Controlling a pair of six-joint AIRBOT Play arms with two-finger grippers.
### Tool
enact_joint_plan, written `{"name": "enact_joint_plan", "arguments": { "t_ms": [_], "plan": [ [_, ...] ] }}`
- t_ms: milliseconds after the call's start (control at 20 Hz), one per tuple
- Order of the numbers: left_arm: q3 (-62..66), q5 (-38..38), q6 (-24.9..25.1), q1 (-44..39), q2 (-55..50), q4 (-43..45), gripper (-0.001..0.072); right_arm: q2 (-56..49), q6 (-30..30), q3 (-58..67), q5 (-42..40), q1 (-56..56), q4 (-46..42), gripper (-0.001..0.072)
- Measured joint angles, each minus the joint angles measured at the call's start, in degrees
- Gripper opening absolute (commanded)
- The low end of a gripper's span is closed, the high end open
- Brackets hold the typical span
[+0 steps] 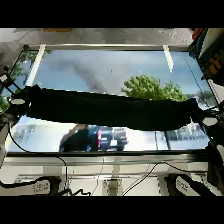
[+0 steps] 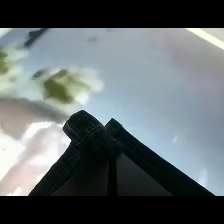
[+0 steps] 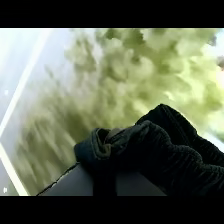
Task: Fold the clothes and pants, and hang the long-sleeved shirts on hangers.
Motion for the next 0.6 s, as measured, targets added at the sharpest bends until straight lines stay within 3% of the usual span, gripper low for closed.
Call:
{"name": "enact_joint_plan", "arguments": {
  "t_ms": [250,600],
  "plan": [
    [0.5,3.5,-0.9,-0.4,-1.1,0.1,0.0026,-5.0,2.7,0.0,-8.2,2.5,0.4,0.0039],
    [1.4,7.6,-10.6,-0.9,-3.2,0.2,0.0027,-6.3,3.8,3.3,-11.5,3.0,0.9,0.0040]
  ]
}}
